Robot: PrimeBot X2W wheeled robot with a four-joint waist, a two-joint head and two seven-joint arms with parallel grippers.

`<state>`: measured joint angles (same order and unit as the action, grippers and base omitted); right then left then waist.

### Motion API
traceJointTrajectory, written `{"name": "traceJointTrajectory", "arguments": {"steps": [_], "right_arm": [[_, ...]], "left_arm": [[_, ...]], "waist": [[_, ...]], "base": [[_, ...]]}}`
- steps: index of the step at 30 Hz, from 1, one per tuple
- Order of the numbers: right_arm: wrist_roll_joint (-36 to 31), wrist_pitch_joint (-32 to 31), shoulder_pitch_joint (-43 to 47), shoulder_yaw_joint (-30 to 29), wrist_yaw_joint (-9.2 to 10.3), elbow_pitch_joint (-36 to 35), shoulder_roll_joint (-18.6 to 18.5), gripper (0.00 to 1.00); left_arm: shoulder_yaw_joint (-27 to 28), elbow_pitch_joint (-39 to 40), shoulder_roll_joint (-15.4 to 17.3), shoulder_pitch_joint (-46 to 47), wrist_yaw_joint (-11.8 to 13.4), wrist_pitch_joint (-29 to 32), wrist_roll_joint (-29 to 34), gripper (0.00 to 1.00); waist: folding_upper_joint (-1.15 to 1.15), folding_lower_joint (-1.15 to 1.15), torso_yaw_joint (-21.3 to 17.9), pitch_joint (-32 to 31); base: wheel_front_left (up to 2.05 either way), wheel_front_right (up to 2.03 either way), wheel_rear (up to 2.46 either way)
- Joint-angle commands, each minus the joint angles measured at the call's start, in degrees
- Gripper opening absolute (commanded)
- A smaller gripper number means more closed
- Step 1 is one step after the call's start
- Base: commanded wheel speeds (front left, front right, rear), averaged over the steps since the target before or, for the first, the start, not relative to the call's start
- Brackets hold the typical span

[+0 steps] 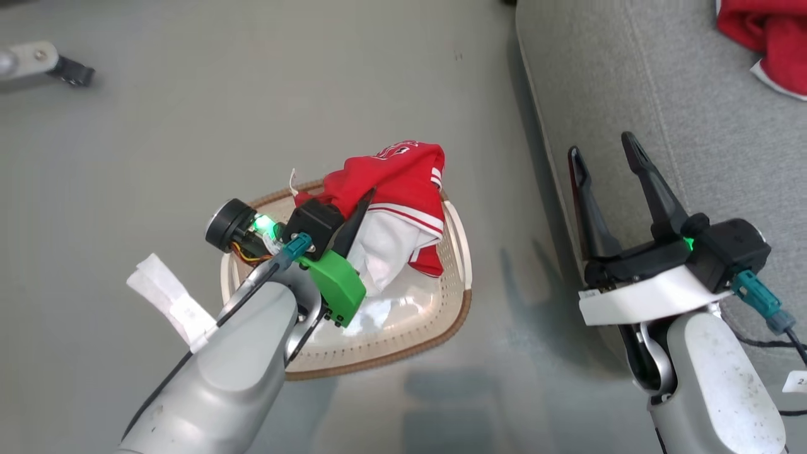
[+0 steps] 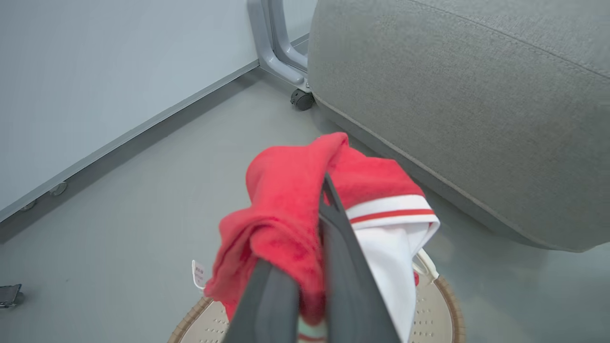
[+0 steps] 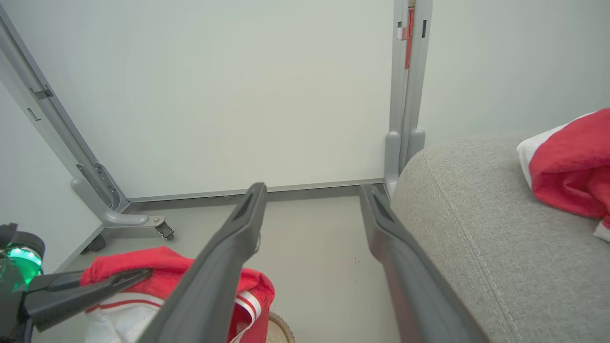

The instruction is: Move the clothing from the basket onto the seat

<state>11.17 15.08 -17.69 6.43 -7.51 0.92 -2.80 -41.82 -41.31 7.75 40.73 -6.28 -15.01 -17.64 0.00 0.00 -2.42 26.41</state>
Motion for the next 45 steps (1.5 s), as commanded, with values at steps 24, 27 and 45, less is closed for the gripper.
{"name": "traceJointTrajectory", "arguments": {"steps": [24, 27, 45], "right_arm": [[2.1, 0.1, 8.6, 0.3, 0.04, 2.2, -0.2, 1.0], [2.3, 0.1, 9.2, 0.1, 0.04, 2.2, -0.2, 1.0], [2.7, 0.1, 10.7, 0.7, 0.03, 1.1, -0.2, 1.0]], "left_arm": [[11.3, 22.1, -3.8, -4.3, -0.5, -0.2, 4.9, 0.0], [11.4, 23.6, -4.0, -3.3, -0.6, -0.2, 5.2, 0.0], [11.5, 26.7, -4.5, -4.5, -0.7, -0.2, 5.7, 0.0]], "waist": [[0.0, 0.0, 0.1, -18.6], [0.0, 0.0, -0.1, -19.4], [0.0, 0.0, -0.2, -22.9]], "base": [[0.0, 0.0, 0.0], [0.0, 0.0, 0.0], [0.0, 0.0, 0.0]]}}
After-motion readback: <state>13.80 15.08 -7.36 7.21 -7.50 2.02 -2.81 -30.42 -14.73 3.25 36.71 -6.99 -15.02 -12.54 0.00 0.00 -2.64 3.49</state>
